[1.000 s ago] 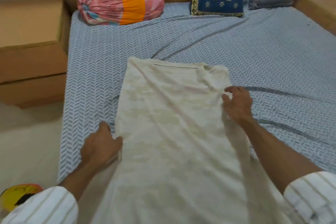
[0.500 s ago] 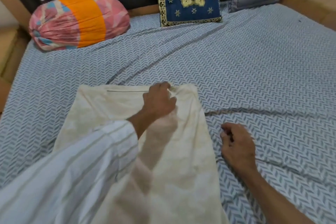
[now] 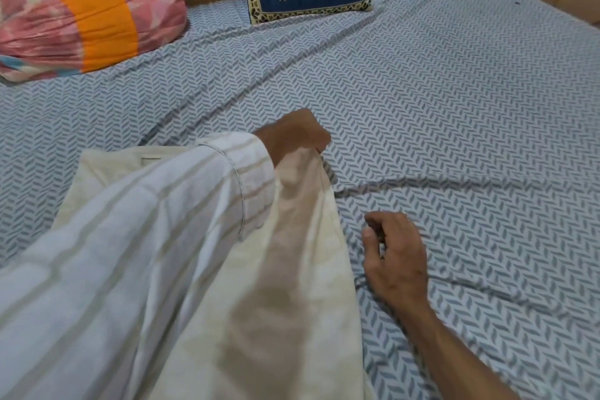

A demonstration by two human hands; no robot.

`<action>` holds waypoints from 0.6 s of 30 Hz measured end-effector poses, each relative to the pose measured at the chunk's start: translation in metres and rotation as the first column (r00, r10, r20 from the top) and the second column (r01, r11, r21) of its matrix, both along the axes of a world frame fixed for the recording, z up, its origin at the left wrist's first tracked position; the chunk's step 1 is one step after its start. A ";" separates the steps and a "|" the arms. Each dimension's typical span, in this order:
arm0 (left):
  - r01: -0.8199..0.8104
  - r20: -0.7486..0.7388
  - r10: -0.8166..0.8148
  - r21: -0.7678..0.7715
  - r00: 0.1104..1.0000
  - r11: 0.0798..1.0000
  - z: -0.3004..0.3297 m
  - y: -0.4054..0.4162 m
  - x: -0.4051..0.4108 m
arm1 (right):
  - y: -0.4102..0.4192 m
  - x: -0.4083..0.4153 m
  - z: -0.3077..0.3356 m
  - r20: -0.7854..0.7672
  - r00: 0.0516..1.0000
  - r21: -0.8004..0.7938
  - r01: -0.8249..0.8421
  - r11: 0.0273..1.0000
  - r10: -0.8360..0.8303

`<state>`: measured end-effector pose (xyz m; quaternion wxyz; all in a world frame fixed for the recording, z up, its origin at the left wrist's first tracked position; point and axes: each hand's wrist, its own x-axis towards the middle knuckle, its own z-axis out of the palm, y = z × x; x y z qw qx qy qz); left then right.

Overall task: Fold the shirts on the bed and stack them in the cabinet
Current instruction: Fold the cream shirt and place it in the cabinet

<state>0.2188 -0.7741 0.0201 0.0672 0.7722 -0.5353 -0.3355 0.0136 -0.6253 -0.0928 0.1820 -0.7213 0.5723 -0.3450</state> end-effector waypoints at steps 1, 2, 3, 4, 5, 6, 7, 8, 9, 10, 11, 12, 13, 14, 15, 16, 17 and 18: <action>-0.027 -0.079 0.028 0.011 0.996 1.000 0.001 -0.004 0.000 | 0.000 0.000 0.001 0.008 1.000 -0.003 -0.001 1.000 0.001; -0.069 -0.177 0.071 0.019 0.982 0.997 0.002 -0.007 -0.001 | 0.000 0.001 0.001 0.015 1.000 -0.007 -0.002 1.000 0.002; -0.127 -0.268 0.126 0.014 0.955 0.992 0.005 -0.009 -0.001 | 0.000 0.001 0.002 0.026 1.000 -0.011 -0.005 1.000 0.005; -0.197 -0.345 0.186 0.003 0.920 0.980 0.006 -0.012 -0.001 | 0.001 0.001 0.002 0.036 0.999 -0.012 -0.008 1.000 0.008; -0.272 -0.409 0.245 -0.009 0.879 0.962 0.005 -0.016 0.000 | 0.001 0.001 0.002 0.045 0.999 -0.013 -0.013 1.000 0.014; -0.322 -0.461 0.279 -0.015 0.842 0.947 0.003 -0.019 0.001 | 0.001 0.001 0.003 0.053 0.998 -0.012 -0.022 1.000 0.023; -0.328 -0.496 0.275 -0.022 0.823 0.944 0.002 -0.021 0.003 | 0.002 0.001 0.004 0.061 0.998 -0.011 -0.032 0.999 0.032; -0.289 -0.499 0.237 -0.029 0.834 0.957 0.001 -0.019 0.005 | 0.002 0.000 0.005 0.064 0.997 -0.010 -0.040 0.999 0.040; -0.214 -0.470 0.176 -0.027 0.865 0.977 -0.001 -0.016 0.006 | 0.002 0.001 0.007 0.059 0.997 -0.013 -0.048 0.999 0.048; -0.133 -0.415 0.111 -0.025 0.903 0.991 -0.004 -0.013 0.006 | 0.002 0.000 0.008 0.051 0.997 -0.020 -0.056 0.998 0.057; -0.081 -0.362 0.062 -0.037 0.930 0.996 -0.008 -0.011 0.005 | 0.002 0.000 0.008 0.043 0.997 -0.029 -0.069 0.997 0.070; -0.065 -0.328 0.039 -0.069 0.944 0.995 -0.012 -0.011 0.004 | 0.003 0.000 0.008 0.037 0.996 -0.036 -0.083 0.996 0.084; -0.084 -0.327 0.043 -0.113 0.944 0.990 -0.015 -0.012 0.003 | 0.003 0.000 0.008 0.032 0.995 -0.037 -0.094 0.995 0.095; -0.120 -0.349 0.058 -0.159 0.935 0.980 -0.018 -0.014 0.001 | 0.003 0.000 0.007 0.027 0.994 -0.034 -0.101 0.994 0.102; -0.166 -0.389 0.078 -0.199 0.918 0.966 -0.020 -0.017 -0.001 | 0.003 0.000 0.005 0.024 0.994 -0.032 -0.104 0.994 0.105; -0.212 -0.431 0.098 -0.225 0.897 0.951 -0.021 -0.020 -0.003 | 0.003 0.000 0.004 0.021 0.994 -0.036 -0.106 0.994 0.106; -0.255 -0.468 0.118 -0.241 0.876 0.936 -0.023 -0.023 -0.005 | 0.003 0.000 0.002 0.018 0.994 -0.046 -0.105 0.993 0.106; -0.292 -0.493 0.137 -0.253 0.859 0.922 -0.025 -0.027 -0.006 | 0.002 0.000 0.000 0.020 0.995 -0.059 -0.100 0.993 0.102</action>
